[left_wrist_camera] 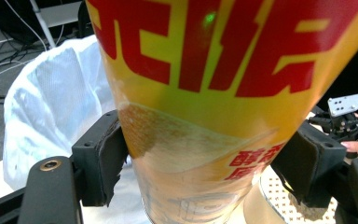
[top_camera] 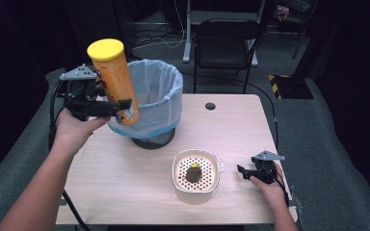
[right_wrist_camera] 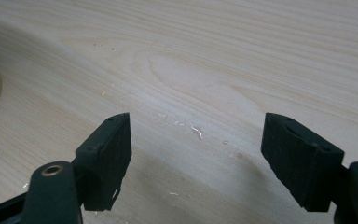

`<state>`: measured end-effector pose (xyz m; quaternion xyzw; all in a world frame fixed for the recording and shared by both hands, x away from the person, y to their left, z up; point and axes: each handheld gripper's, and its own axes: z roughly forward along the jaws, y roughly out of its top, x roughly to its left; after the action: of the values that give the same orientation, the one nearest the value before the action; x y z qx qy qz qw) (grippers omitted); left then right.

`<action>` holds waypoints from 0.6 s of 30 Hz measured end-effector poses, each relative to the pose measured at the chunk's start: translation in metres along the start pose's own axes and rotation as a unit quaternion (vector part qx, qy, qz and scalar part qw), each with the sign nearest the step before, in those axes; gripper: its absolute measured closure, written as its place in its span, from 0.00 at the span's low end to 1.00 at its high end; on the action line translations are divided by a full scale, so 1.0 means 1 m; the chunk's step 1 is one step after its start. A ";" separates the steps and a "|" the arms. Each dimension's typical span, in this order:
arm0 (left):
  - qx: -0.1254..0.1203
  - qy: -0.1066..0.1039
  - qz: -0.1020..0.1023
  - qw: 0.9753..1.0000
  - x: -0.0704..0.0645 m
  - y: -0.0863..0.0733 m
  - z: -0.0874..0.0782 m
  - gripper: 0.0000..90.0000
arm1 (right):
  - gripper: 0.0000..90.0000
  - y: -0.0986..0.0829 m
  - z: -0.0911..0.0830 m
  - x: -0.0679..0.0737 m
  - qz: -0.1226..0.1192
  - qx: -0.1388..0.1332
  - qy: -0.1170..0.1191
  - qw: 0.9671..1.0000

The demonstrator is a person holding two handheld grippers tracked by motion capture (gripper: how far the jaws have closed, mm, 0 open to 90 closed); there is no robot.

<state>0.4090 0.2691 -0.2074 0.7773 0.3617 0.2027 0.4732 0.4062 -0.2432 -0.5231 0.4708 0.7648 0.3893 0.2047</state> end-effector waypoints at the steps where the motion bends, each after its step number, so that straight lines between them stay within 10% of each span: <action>1: -0.001 0.002 0.002 1.000 0.000 0.003 0.001 0.27 | 0.27 0.000 0.000 0.000 -0.005 0.002 0.002 1.000; 18: -0.003 0.041 -0.005 0.999 0.016 0.037 0.040 0.27 | 0.27 0.000 0.002 0.003 -0.010 0.004 0.003 1.000</action>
<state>0.4595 0.2466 -0.1947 0.7650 0.3844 0.2333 0.4611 0.4068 -0.2399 -0.5242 0.4629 0.7713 0.3861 0.2044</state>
